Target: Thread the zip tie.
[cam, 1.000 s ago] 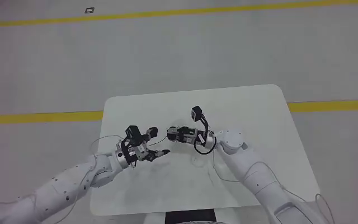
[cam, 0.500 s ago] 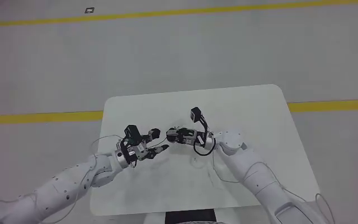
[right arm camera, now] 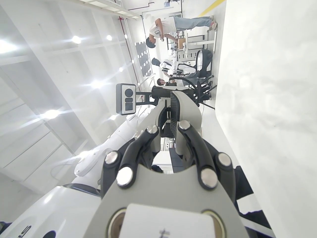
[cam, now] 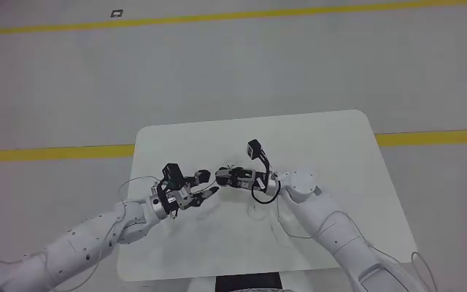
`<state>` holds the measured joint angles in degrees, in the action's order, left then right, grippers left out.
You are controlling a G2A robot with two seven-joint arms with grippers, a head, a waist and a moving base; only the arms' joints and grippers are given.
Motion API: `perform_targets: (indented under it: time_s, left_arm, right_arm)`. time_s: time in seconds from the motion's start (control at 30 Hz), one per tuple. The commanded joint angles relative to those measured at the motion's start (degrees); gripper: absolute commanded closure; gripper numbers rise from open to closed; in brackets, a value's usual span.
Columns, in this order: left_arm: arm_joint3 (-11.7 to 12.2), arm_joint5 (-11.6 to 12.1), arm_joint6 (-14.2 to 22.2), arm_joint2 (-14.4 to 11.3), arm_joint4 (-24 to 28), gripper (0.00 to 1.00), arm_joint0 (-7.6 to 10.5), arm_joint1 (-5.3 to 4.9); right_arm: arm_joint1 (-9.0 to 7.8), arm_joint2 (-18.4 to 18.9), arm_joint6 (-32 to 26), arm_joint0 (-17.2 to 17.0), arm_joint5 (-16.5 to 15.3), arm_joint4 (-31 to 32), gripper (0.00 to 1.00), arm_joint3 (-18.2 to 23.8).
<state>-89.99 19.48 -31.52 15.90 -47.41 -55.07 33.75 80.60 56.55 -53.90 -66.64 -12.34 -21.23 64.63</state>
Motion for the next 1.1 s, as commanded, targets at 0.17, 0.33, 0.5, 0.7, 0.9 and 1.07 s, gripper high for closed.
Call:
perform_targets:
  time_s: [0.17, 0.33, 0.5, 0.7, 0.9, 1.07]
  left_arm:
    - [0.05, 0.00, -0.19, 0.00, -0.08, 0.73, 0.07, -0.05]
    - [0.23, 0.00, -0.27, 0.12, 0.10, 0.74, -0.02, -0.06]
    - [0.59, 0.00, -0.15, 0.48, 0.04, 0.76, -0.11, -0.05]
    - [0.71, 0.00, -0.04, 1.05, -0.13, 0.81, -0.42, -0.07]
    - [0.61, 0.00, 0.07, 1.46, -0.46, 1.00, -0.75, -0.05]
    - [0.28, 0.00, 0.15, 1.38, -1.07, 1.00, -0.79, 0.04]
  right_arm:
    - [-0.10, -0.37, 0.07, -0.04, -0.17, -0.32, 1.00, 0.19]
    - [-0.22, -0.59, -0.01, -0.04, -0.27, -0.44, 1.00, 0.30]
    - [-0.33, -0.73, -0.11, 0.02, -0.38, -0.52, 1.00, 0.33]
    - [-0.44, -0.98, -0.03, 0.08, -0.33, -0.64, 1.00, 0.45]
    - [-0.54, -1.22, 0.12, 0.22, -0.19, -0.73, 1.00, 0.51]
    - [-0.61, -1.38, 0.39, 0.30, -0.12, -0.79, 1.00, 0.59]
